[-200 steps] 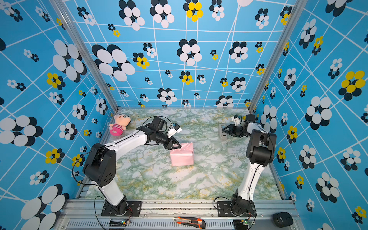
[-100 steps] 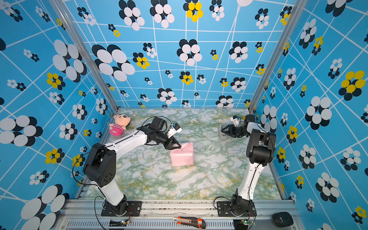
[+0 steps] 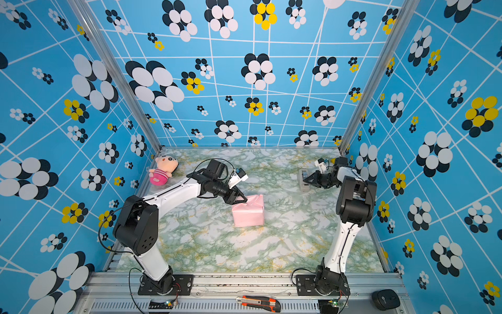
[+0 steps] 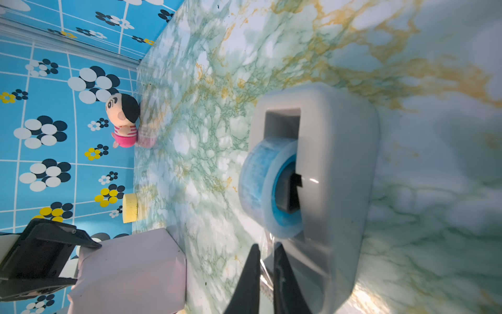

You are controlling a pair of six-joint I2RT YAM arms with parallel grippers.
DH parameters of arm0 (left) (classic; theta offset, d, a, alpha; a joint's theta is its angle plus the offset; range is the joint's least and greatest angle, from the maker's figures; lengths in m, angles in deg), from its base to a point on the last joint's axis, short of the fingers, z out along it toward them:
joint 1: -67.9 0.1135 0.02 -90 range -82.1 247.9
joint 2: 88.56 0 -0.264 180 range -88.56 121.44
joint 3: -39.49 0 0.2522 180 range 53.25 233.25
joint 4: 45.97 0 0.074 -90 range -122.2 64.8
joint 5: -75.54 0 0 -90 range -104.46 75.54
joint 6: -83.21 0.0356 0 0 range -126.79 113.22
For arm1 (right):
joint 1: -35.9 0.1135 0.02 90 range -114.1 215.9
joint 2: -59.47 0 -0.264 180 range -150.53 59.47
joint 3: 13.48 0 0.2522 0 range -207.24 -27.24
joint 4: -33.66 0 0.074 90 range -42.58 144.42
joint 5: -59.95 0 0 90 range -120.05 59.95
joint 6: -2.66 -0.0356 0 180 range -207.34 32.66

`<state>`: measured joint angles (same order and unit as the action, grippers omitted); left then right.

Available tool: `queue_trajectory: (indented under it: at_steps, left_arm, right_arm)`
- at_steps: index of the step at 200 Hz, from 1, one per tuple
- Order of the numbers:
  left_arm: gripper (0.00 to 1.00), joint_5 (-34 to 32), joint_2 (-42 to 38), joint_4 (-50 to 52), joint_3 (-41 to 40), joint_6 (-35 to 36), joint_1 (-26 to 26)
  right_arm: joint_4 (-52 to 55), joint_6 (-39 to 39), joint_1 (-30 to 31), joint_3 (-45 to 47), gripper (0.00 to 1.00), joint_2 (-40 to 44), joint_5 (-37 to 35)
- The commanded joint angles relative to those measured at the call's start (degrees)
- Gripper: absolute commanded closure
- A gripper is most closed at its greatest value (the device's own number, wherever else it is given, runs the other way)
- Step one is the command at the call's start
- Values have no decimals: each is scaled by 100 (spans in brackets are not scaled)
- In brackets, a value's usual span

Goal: Wrap a gift box in wrapping paper
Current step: Tear off the tape with the cutter.

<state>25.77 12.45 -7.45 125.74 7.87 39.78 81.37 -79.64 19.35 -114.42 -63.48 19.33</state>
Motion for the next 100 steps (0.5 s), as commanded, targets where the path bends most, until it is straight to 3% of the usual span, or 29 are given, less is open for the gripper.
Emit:
queue_trajectory:
  at_steps: [1,29,100]
  left_arm:
    - [52,-885,191,372,-133,187,-19]
    - [53,-894,191,370,-124,187,-20]
    - [53,-911,177,342,-138,204,-27]
  right_arm:
    - [250,-81,-5,-196,92,-73,203]
    - [243,-288,-5,-221,100,48,211]
    - [593,-878,-14,-233,100,419,256]
